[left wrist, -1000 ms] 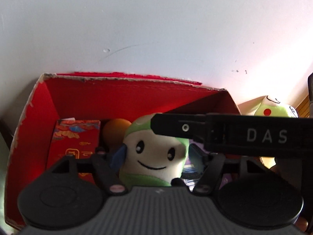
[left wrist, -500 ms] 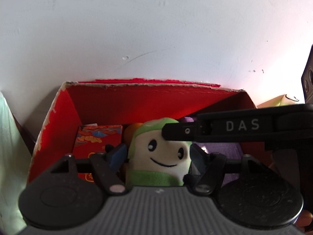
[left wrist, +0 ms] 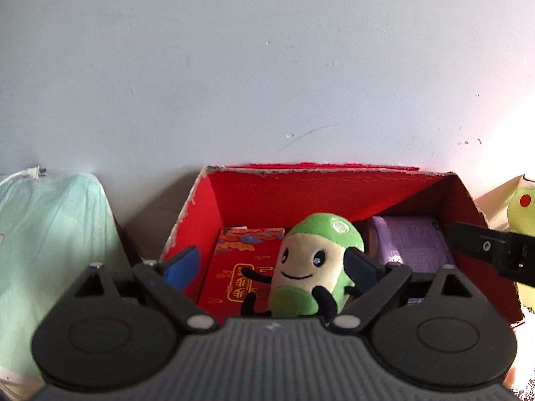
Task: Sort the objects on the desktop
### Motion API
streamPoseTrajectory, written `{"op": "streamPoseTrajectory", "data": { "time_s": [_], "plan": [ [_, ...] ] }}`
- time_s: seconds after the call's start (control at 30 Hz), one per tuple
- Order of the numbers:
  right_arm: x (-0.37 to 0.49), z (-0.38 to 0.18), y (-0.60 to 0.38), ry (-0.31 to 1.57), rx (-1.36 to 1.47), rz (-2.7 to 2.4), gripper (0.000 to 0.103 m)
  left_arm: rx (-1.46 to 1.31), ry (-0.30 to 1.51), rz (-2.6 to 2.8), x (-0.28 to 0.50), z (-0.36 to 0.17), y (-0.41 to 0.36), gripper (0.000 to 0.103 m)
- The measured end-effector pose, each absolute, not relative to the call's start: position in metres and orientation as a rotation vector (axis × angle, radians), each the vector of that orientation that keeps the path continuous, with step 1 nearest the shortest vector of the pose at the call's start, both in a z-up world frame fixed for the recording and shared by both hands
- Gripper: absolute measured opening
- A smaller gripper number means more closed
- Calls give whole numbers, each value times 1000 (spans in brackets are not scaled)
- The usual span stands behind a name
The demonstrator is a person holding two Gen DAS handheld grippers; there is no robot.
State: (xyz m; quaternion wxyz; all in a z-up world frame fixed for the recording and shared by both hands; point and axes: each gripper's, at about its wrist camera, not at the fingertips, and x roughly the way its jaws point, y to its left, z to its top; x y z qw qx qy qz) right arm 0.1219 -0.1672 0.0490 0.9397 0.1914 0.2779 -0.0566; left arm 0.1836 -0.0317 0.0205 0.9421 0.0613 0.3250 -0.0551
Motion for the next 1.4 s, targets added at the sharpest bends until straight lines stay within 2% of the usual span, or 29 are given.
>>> {"op": "streamPoseTrajectory", "data": {
  "time_s": [0.1,0.17,0.33,0.6,0.77,1.23,1.4],
  "plan": [
    [98,53,-157,532,323,-194,75,126,621,-58,165,27,-25,93],
    [87,58,-153,516,295,-218,86,102,608,-45,157,32,-21,96],
    [79,65,-141,528,254,-282,96,79,583,12,138,41,-13,100],
    [72,60,-140,570,277,-246,96,82,577,-14,122,47,-9,101],
    [70,56,-146,610,320,-249,93,81,572,-33,115,48,-9,101],
    [69,66,-135,556,251,-327,92,182,628,-132,134,52,-17,101],
    [75,68,-129,560,223,-325,94,120,625,-155,139,51,-5,101]
  ]
}}
